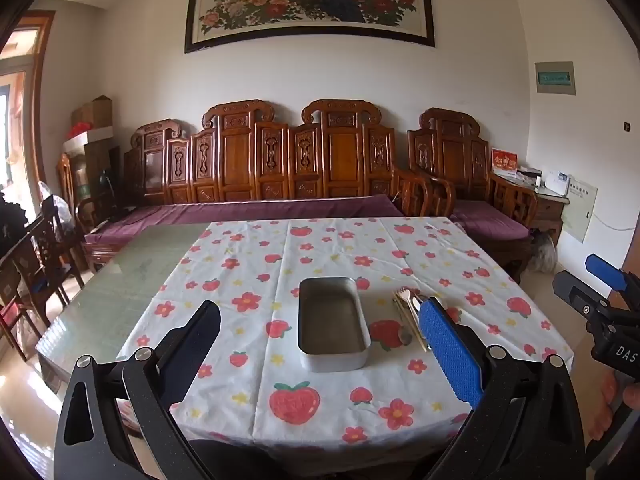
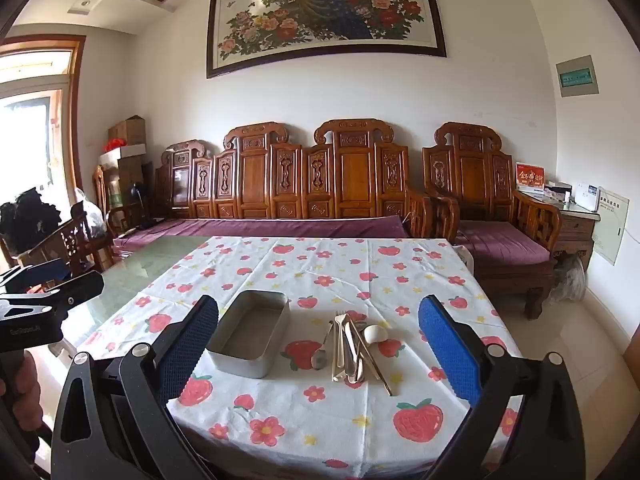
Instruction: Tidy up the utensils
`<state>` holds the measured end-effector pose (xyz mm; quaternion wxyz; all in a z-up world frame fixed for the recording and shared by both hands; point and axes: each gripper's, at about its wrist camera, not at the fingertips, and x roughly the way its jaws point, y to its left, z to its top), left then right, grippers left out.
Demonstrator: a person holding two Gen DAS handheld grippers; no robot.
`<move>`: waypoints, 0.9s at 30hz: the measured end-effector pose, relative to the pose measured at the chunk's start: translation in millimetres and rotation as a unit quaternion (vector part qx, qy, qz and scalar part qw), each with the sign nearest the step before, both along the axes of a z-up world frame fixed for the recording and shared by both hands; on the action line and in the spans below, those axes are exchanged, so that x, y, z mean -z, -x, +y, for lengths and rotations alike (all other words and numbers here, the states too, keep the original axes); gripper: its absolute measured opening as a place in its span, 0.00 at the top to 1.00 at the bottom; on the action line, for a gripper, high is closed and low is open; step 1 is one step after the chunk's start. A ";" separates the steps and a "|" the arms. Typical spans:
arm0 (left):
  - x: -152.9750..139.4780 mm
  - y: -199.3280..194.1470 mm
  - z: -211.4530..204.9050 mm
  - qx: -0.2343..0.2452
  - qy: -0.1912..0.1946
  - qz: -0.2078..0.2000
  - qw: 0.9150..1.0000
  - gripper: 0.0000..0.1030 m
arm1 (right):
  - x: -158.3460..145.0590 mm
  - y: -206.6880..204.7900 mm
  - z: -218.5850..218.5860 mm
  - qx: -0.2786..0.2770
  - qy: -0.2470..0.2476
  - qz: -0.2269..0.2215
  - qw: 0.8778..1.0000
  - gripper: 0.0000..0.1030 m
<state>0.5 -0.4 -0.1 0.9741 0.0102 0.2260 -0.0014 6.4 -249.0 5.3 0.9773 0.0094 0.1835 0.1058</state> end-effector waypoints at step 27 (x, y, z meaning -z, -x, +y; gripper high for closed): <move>-0.2 0.4 0.0 0.000 0.002 -0.004 1.000 0.06 | -0.7 0.5 0.5 0.000 0.000 0.000 1.000 0.02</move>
